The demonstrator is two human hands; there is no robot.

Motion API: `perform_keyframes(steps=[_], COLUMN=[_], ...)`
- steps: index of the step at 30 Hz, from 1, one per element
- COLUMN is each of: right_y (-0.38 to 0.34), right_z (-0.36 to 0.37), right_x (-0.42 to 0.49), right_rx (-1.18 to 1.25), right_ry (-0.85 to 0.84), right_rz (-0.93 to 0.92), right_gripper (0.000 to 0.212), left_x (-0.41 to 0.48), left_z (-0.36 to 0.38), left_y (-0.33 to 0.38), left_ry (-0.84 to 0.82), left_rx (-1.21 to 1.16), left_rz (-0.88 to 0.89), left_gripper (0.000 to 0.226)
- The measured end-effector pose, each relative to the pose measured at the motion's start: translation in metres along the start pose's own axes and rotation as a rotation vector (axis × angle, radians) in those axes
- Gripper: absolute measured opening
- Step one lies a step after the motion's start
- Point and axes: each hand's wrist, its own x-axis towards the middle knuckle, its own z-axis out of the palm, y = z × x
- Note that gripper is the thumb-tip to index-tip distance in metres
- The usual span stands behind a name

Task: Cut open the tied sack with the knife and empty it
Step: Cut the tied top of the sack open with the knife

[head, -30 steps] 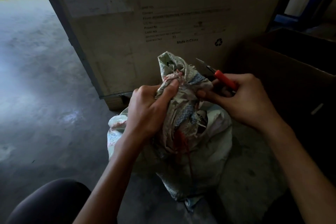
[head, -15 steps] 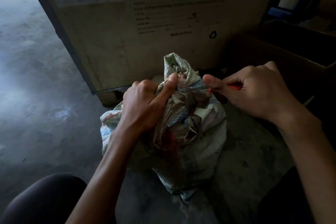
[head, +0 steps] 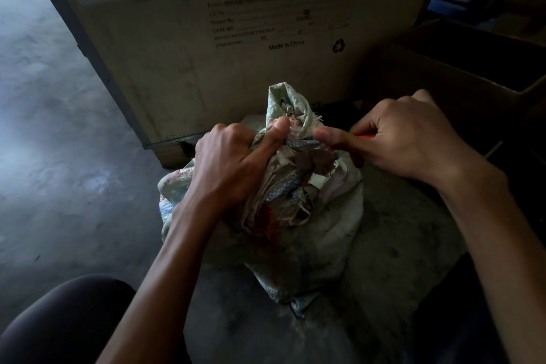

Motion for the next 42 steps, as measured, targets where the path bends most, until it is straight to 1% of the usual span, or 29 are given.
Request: perform_keyframes(steps=[3, 6, 10, 14, 19, 23, 26, 30, 34, 38, 42], right_y=[-0.004, -0.008, -0.002, 0.004, 0.010, 0.003, -0.001, -0.006, -0.006, -0.007, -0.012], right_z=[0.005, 0.016, 0.027, 0.031, 0.028, 0.026, 0.025, 0.026, 0.025, 0.022, 0.025], right_x=[-0.001, -0.002, 0.001, 0.002, 0.005, 0.006, 0.008, 0.007, 0.007, 0.006, 0.006], right_rx=[-0.039, -0.082, -0.066, -0.099, -0.034, 0.044, 0.033, 0.048, 0.059, 0.039, -0.011], right_ry=[0.033, 0.094, 0.156, 0.179, 0.208, 0.225, 0.210, 0.192, 0.206, 0.191, 0.169], right_rz=[-0.006, 0.024, 0.110, 0.141, 0.071, 0.020, 0.002, -0.018, -0.031, -0.037, -0.041], right_gripper=[0.091, 0.090, 0.089, 0.093, 0.090, 0.078, 0.079, 0.074, 0.074, 0.080, 0.077], left_x=[-0.002, -0.001, 0.003, 0.005, 0.006, 0.005, 0.004, 0.004, 0.005, 0.005, 0.006], left_z=[0.002, 0.002, 0.001, 0.006, 0.004, 0.004, 0.004, 0.003, 0.003, 0.005, 0.007], left_y=[0.001, 0.002, 0.000, -0.004, -0.013, -0.015, -0.016, -0.016, -0.017, -0.016, -0.014], left_ry=[0.001, 0.039, 0.073, 0.089, 0.107, 0.097, 0.086, 0.073, 0.062, 0.063, 0.071], left_rx=[0.058, 0.148, 0.168, 0.180, 0.118, 0.090, 0.074, 0.056, 0.040, 0.051, 0.057], left_rz=[-0.001, -0.017, -0.027, -0.037, -0.086, -0.100, -0.097, -0.087, -0.099, -0.104, -0.111], left_gripper=[0.091, 0.087, 0.082, 0.082, 0.084, 0.083, 0.084, 0.083, 0.083, 0.083, 0.083])
